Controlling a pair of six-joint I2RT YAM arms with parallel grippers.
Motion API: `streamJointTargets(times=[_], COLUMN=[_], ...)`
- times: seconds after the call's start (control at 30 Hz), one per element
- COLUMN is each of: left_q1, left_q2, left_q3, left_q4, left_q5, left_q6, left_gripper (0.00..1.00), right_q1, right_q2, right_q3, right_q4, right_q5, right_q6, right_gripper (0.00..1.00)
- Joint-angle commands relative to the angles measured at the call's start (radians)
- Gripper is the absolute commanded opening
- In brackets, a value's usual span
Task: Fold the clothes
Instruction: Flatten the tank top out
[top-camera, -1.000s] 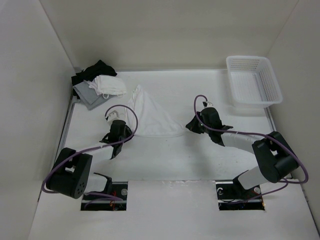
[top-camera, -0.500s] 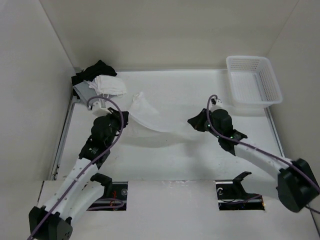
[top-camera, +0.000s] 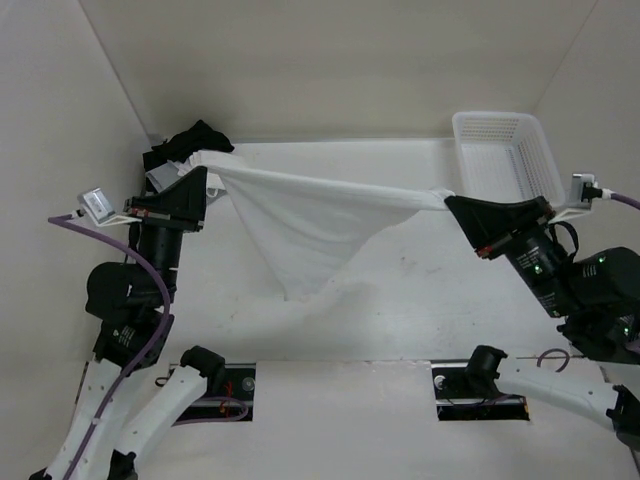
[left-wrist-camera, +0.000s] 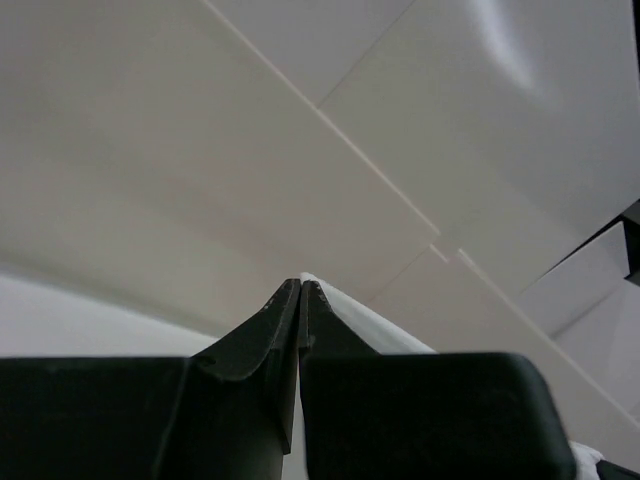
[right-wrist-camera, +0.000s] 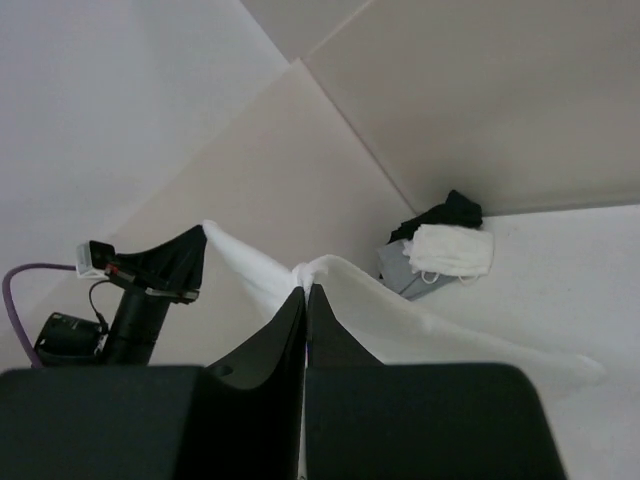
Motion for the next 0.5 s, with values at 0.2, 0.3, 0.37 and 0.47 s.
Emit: streamJointTargets(times=[0.2,0.3,0.37,0.47], left_q1=[0.016,0.059,0.094,0.142], left_q2=[0.074,0.133,0.201,0.353], left_q3=[-0.112,-0.152,-0.157,-0.129], left_q4=[0.054,0.093,0.14,0.243], left_q5=[-0.04,-0.04,-0.024,0.022], left_q6=[-0.012,-0.026,-0.042,-0.075], left_gripper=[0.0,0.0,0.0,0.0], right_q1=[-0.023,-0.15,-0.248,-0.403], right_q2=[0.151,0.211,0.274,0.407], right_q3=[-0.012,-0.027,-0.032,-0.004], right_q4=[-0.086,-0.044,0.0,0.086], right_q5=[0.08,-0.045,-0.152,-0.3], right_q6=[-0.055,-0.043,-0.031,-0.003], right_gripper=[0.01,0.01,0.01,0.01])
